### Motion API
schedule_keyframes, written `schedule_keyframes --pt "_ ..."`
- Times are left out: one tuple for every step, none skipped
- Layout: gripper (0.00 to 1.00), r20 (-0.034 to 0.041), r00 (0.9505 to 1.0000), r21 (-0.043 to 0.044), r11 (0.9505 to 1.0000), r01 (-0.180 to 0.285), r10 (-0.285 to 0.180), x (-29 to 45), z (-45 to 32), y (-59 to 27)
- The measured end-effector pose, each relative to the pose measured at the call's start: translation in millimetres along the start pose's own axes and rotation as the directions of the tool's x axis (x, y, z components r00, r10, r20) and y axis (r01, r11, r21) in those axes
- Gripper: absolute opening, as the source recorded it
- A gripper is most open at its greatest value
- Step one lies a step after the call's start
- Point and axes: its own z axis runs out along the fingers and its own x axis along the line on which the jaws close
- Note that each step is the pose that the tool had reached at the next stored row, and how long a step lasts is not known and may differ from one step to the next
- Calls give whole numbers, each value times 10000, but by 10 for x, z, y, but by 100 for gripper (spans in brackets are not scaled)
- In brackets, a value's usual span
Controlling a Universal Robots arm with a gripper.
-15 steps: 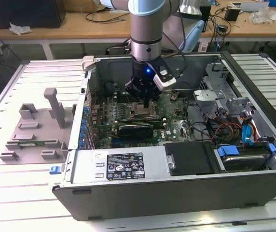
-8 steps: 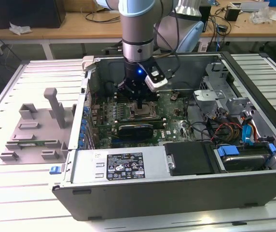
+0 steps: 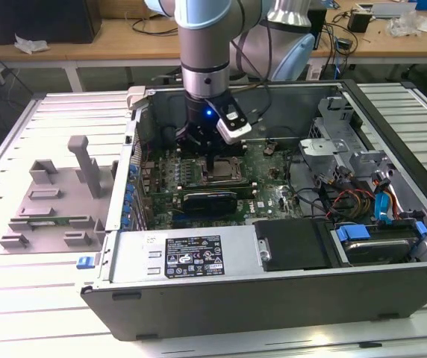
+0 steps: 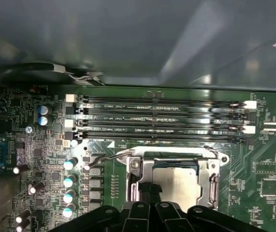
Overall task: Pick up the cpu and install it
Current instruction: 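Close the cpu cover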
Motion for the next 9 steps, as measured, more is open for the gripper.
schedule_keyframes --pt "11 -1 10000 1 10000 -1 1 8 3 0" --pt "11 -1 10000 1 10000 -1 1 10 3 1" --pt "11 0 10000 0 10000 -1 1 13 4 1" --pt "11 2 10000 -2 10000 -1 1 18 5 1" --pt "11 2 10000 -2 10000 -1 1 24 6 1" --pt "11 1 10000 -1 10000 -2 2 29 6 1" --pt "11 0 10000 0 10000 -1 1 34 6 1" --pt "11 -1 10000 -1 10000 -1 1 34 6 2" --pt "11 -1 10000 -1 10000 0 0 34 6 2"
